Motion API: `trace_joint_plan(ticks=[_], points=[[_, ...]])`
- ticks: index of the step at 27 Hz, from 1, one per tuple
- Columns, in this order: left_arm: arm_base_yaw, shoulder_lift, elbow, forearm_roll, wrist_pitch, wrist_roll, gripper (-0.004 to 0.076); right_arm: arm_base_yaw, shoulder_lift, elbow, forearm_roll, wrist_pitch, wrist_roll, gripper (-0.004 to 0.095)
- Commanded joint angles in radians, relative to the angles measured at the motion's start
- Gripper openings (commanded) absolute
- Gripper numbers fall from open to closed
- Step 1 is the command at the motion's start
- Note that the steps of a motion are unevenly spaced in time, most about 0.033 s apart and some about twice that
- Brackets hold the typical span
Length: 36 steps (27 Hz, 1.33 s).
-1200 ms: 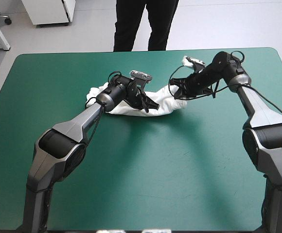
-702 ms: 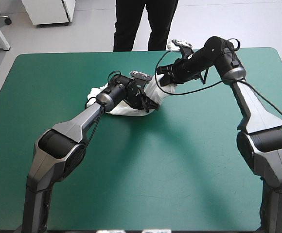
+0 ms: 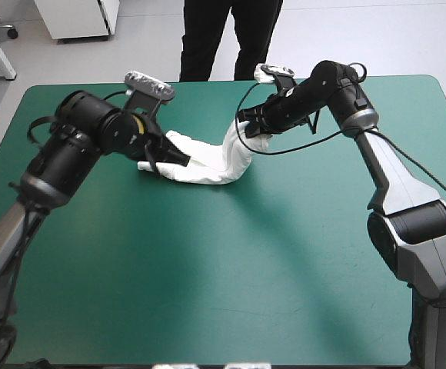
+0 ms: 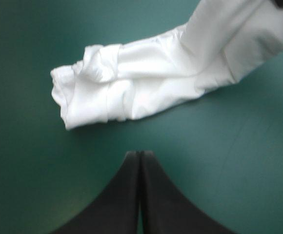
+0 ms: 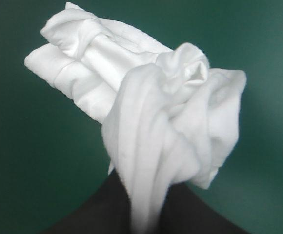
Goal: Fold the cloth
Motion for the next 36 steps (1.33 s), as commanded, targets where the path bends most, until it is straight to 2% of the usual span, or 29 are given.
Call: trace_joint_plan(ticks=[1, 3, 7, 14, 16, 20, 22, 23, 31, 36], points=[[-0.005, -0.229, 0.196, -0.003, 0.029, -0.031, -0.0009, 0.068, -0.075, -0.035, 0.016, -0.119, -0.013, -0.0016], [-0.005, -0.35, 0.321, -0.006, 0.029, -0.064, -0.0009, 0.113, -0.073, -0.035, -0.022, -0.193, -0.013, -0.0016], [-0.005, -0.542, 0.417, -0.044, 0.048, -0.068, -0.0009, 0.159, -0.033, -0.037, -0.017, -0.27, 0.011, -0.0016], [-0.005, -0.694, 0.442, -0.059, 0.046, -0.12, -0.0009, 0.223, 0.05, -0.039, 0.005, -0.345, 0.038, 0.0003], [-0.005, -0.695, 0.442, -0.059, 0.046, -0.123, -0.0009, 0.24, 0.05, -0.053, 0.009, -0.341, 0.017, 0.0106], [-0.005, -0.678, 0.442, -0.059, 0.046, -0.123, -0.0009, 0.259, 0.052, -0.124, 0.037, -0.299, -0.02, 0.0529], [-0.005, -0.666, 0.442, -0.059, 0.046, -0.123, -0.0009, 0.259, 0.052, -0.162, 0.034, -0.283, -0.014, 0.0651], [-0.005, -0.66, 0.442, -0.059, 0.046, -0.123, -0.0009, 0.256, 0.052, -0.181, 0.021, -0.269, 0.001, 0.0671], [-0.005, -0.629, 0.442, -0.079, 0.033, -0.123, -0.0009, 0.217, 0.061, -0.225, -0.135, -0.112, 0.087, 0.0604], [-0.005, -0.629, 0.442, -0.086, 0.029, -0.123, -0.0009, 0.177, 0.087, -0.225, -0.162, -0.038, 0.108, 0.0604]])
